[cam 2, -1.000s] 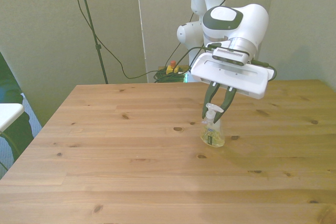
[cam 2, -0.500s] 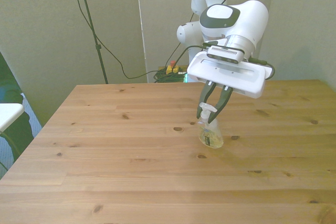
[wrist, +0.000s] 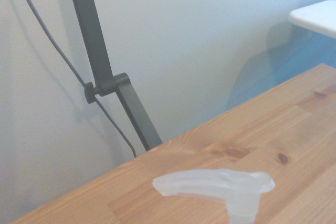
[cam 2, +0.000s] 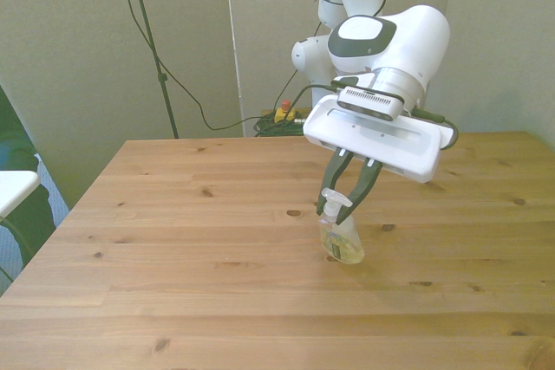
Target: Stand the sanitizer
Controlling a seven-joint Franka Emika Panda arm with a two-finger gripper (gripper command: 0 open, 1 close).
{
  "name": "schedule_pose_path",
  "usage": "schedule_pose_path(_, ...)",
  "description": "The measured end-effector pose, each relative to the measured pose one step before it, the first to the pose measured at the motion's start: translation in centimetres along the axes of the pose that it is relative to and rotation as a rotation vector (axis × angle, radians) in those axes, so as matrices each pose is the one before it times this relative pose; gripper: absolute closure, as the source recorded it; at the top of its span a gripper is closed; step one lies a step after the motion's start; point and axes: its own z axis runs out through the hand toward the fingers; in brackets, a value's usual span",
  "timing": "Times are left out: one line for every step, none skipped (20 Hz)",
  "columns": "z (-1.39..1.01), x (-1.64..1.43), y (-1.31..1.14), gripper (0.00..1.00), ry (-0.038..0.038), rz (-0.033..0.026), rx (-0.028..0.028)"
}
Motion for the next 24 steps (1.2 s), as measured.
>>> schedule_pose_path(0.305, -0.350, -0.299, 1.00, 0.00913, -0.00257, 0.00464)
schedule_pose_path(0.407, -0.388, -0.245, 1.00, 0.01517, 0.00088, 0.00450)
schedule_pose_path(0.432, -0.459, -0.154, 1.00, 0.01277, -0.00255, 0.00524)
schedule_pose_path(0.460, -0.414, -0.135, 1.00, 0.01842, 0.00096, 0.00888)
schedule_pose_path(0.420, -0.347, -0.136, 1.00, 0.02455, 0.00475, 0.01142)
schedule_pose_path(0.362, -0.320, -0.096, 1.00, 0.02023, 0.00438, 0.00957)
schedule_pose_path(0.292, -0.351, -0.087, 1.00, 0.01980, 0.00615, 0.01027)
schedule_pose_path(0.192, -0.414, -0.015, 1.00, 0.01494, 0.00532, 0.00955)
schedule_pose_path(0.148, -0.405, 0.089, 1.00, 0.01524, 0.00273, 0.00638)
schedule_pose_path(0.116, -0.415, 0.104, 1.00, 0.01468, 0.00295, 0.00717)
schedule_pose_path(0.079, -0.347, 0.154, 1.00, 0.00881, 0.00283, 0.00327)
schedule_pose_path(0.094, -0.296, 0.169, 1.00, 0.00997, -0.00414, 0.00328)
schedule_pose_path(-0.007, -0.423, 0.086, 1.00, 0.01347, -0.00330, 0.00643)
schedule_pose_path(-0.069, -0.298, 0.018, 1.00, -0.00062, -0.00334, -0.00175)
schedule_pose_path(0.129, 0.104, 0.041, 0.00, 0.00186, -0.00023, -0.00156)
schedule_pose_path(0.084, 0.011, 0.142, 0.00, 0.00096, -0.00157, -0.00219)
schedule_pose_path(-0.043, -0.031, -0.012, 0.00, -0.00074, -0.00023, 0.00049)
schedule_pose_path(-0.017, -0.009, -0.009, 0.00, -0.00024, -0.00003, 0.00028)
schedule_pose_path(-0.029, -0.028, -0.016, 0.00, -0.00040, -0.00020, 0.00044)
schedule_pose_path(-0.026, -0.036, 0.002, 0.00, -0.00049, -0.00043, 0.00016)
schedule_pose_path(-0.017, -0.020, 0.008, 0.00, -0.00036, -0.00028, -0.00002)
schedule_pose_path(-0.020, -0.015, -0.006, 0.00, -0.00030, -0.00014, 0.00020)
schedule_pose_path(-0.027, -0.012, -0.004, 0.00, -0.00043, -0.00009, 0.00022)
schedule_pose_path(-0.043, -0.027, -0.005, 0.00, -0.00077, -0.00026, 0.00033)
